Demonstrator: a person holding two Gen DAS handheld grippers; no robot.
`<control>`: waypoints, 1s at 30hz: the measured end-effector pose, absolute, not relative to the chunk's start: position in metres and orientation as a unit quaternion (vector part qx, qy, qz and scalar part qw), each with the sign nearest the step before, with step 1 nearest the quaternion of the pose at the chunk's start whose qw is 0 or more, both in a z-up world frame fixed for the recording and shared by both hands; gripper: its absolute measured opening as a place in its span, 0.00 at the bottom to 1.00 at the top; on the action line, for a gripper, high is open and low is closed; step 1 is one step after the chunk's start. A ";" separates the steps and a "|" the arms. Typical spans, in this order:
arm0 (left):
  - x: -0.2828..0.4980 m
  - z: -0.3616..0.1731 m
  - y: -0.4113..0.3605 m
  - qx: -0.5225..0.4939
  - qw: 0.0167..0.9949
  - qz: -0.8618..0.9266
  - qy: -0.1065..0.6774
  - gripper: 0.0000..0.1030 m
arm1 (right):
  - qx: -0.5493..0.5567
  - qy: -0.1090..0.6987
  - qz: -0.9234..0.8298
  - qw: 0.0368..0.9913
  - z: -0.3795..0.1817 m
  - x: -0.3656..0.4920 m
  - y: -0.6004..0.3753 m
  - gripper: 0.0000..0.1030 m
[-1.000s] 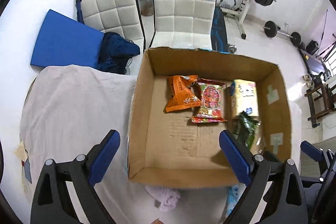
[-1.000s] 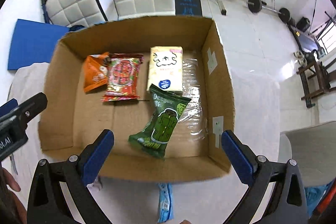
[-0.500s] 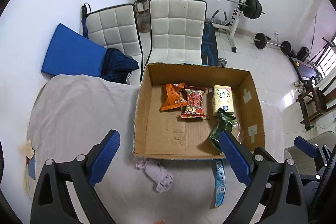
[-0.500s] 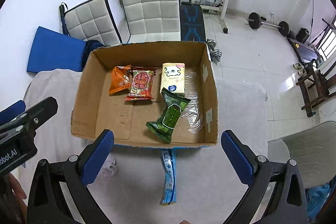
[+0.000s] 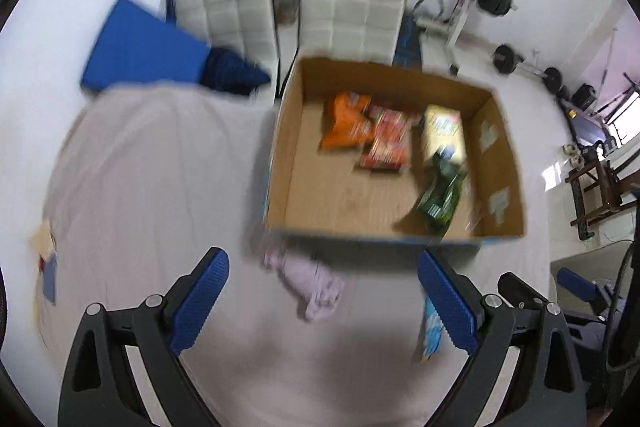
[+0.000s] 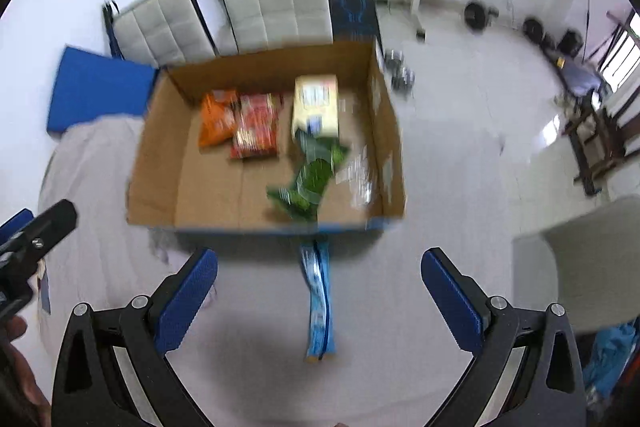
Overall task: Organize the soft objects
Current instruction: 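Move both tools toward the lilac towel and blue packet beside the box, then grasp the lilac rolled towel with the left tool while the right tool grasps the blue packet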
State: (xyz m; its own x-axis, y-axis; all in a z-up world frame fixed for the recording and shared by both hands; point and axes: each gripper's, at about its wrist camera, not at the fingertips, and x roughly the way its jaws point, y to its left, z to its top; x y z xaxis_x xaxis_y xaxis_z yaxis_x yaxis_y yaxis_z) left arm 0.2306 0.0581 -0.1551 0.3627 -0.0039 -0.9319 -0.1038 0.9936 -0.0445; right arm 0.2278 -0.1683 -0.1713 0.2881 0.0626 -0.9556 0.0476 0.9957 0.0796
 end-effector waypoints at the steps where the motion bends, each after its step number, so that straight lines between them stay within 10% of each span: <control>1: 0.230 -0.171 0.063 -0.055 0.813 0.034 0.578 0.94 | 0.051 0.611 0.005 0.790 -0.189 0.226 -0.170 1.00; 11: 0.243 -0.296 0.097 -0.169 0.716 0.055 0.675 0.94 | 0.079 0.704 -0.011 0.705 -0.330 0.222 -0.170 0.95; 20: 0.268 -0.356 0.091 -0.206 0.680 0.050 0.702 0.94 | 0.097 0.718 -0.030 0.688 -0.367 0.221 -0.168 0.60; 22: 0.270 -0.361 0.084 -0.194 0.684 0.046 0.701 0.81 | 0.090 0.719 -0.035 0.688 -0.367 0.219 -0.167 0.47; 24: 0.270 -0.367 0.077 -0.175 0.680 0.043 0.711 0.45 | 0.079 0.722 -0.040 0.687 -0.366 0.217 -0.165 0.36; 30: 0.239 -0.358 0.057 -0.119 0.689 0.023 0.715 0.40 | 0.066 0.740 -0.020 0.669 -0.365 0.195 -0.163 0.24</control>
